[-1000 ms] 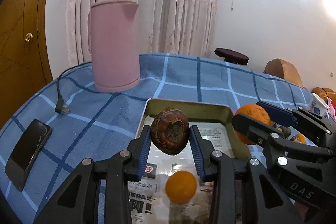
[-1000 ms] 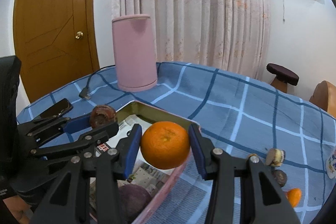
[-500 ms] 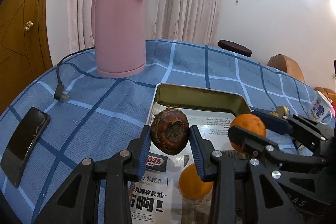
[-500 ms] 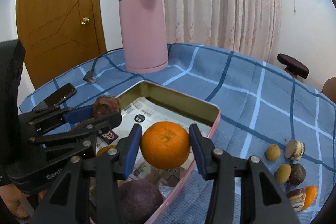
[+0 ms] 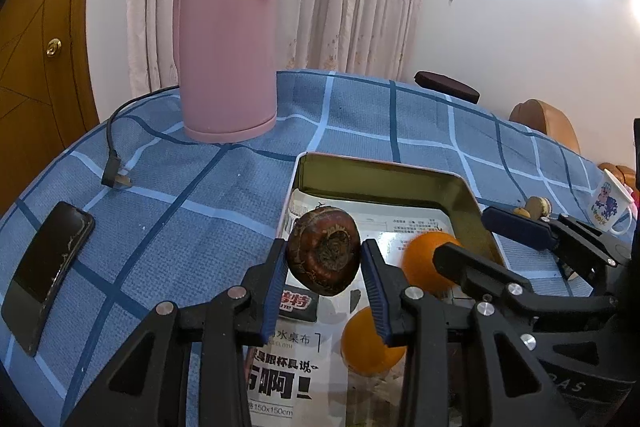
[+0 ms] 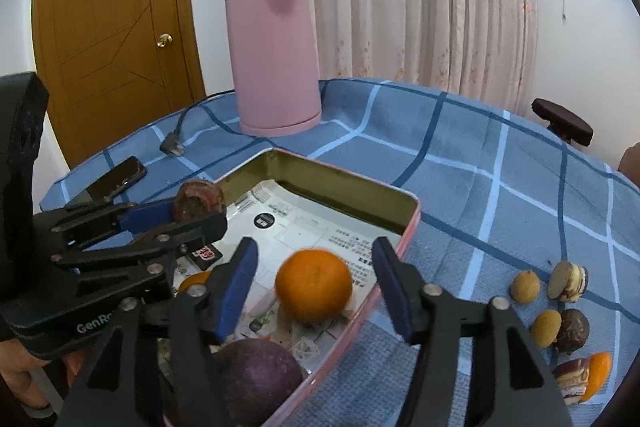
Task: Organize fruits
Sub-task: 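Open the right tool to drop the orange into the tin while the left tool releases the brown fruit, then grasp a chocolate-striped cake roll with the left tool while the right tool grasps another orange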
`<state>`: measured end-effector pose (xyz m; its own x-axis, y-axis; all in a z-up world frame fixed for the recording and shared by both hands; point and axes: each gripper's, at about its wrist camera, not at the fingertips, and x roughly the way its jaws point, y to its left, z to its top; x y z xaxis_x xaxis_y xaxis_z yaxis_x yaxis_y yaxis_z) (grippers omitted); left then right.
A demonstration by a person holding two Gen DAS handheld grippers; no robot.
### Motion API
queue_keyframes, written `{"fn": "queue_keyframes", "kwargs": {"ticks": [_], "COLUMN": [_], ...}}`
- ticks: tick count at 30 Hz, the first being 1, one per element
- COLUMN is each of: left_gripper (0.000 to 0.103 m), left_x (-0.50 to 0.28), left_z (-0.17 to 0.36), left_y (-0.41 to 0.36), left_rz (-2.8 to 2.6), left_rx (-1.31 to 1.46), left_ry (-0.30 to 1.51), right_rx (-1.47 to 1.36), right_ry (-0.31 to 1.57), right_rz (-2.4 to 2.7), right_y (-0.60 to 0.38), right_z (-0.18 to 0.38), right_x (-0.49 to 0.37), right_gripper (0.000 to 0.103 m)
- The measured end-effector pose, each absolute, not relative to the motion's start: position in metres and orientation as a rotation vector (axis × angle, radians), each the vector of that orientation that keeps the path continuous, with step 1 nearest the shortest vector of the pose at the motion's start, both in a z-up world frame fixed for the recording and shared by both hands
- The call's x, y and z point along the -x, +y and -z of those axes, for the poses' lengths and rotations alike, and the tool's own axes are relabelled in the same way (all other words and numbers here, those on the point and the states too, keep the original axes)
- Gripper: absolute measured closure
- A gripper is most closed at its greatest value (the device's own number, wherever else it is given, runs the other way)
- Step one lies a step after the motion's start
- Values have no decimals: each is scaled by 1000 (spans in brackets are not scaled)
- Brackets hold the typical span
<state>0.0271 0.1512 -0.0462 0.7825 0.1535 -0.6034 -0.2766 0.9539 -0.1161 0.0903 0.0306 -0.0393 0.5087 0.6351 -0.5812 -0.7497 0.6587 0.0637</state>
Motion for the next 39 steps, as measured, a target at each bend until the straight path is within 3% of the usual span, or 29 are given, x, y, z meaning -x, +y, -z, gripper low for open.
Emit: {"fn": "queue_keyframes", "kwargs": {"ticks": [3,6,8,9,17,24,27,33,39], "left_gripper": [58,46,24,22,21,21,21,21,21], "left_x": [-24,-21,-17,-15,-18,-36,-47,-63,-71], "left_z": [43,38,33,30,14,14,17,25,32], "left_y": [148,146,142,139,98,32,13,-13,-23], "left_rz": [-236,-229,-249,-247,-167,-65,-33,-3,18], "left_rx": [193,203,185,180,133,42,18,-24,-22], "left_ry": [628,618,599,587,554,567,579,610,635], "right_rx": [188,166,157,158,199,67,24,-13,-27], "right_ry": [603,589,570,562,494,584,652,741,821], "right_rz": [-847,-837,-838,-838,-679,-402,-335,-338,-388], "right_y": [24,14,2,-1,-68,-155,-176,-183,-181], "right_z": [36,31,26,24,19,25,34,52,65], "right_x": [-87,-84,-80,-78,-71,-113,-133,-148,-155], "right_gripper": [35,30,26,22,18,20,31,44,46]}}
